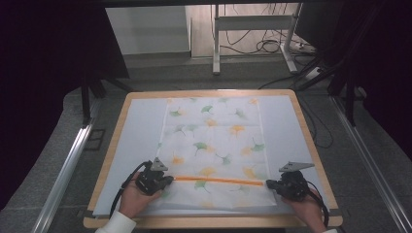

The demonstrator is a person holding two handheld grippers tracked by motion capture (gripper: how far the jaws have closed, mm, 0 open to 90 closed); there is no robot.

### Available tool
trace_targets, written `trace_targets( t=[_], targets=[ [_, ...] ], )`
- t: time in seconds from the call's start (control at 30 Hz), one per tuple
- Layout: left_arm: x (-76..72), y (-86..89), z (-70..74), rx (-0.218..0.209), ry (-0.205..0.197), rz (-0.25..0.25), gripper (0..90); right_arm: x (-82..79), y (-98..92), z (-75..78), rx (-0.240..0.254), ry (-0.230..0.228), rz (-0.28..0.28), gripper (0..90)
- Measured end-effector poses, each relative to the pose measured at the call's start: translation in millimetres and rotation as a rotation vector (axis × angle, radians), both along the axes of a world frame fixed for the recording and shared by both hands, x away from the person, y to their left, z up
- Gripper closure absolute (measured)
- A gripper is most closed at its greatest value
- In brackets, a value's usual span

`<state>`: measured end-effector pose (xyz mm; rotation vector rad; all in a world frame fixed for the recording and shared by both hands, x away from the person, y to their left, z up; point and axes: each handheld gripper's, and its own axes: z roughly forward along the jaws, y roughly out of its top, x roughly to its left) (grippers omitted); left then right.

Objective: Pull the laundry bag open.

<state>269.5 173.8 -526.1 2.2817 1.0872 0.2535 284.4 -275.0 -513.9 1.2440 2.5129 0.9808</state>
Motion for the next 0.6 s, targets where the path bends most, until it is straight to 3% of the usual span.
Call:
trace_targets(
  t=[0.6],
  targets=[
    [-6.2,26.3,-0.6,-0.003,0.009,0.05,90.0,-0.1,0.4,0.1,-0.004,-0.003,0.001,89.9]
  ],
)
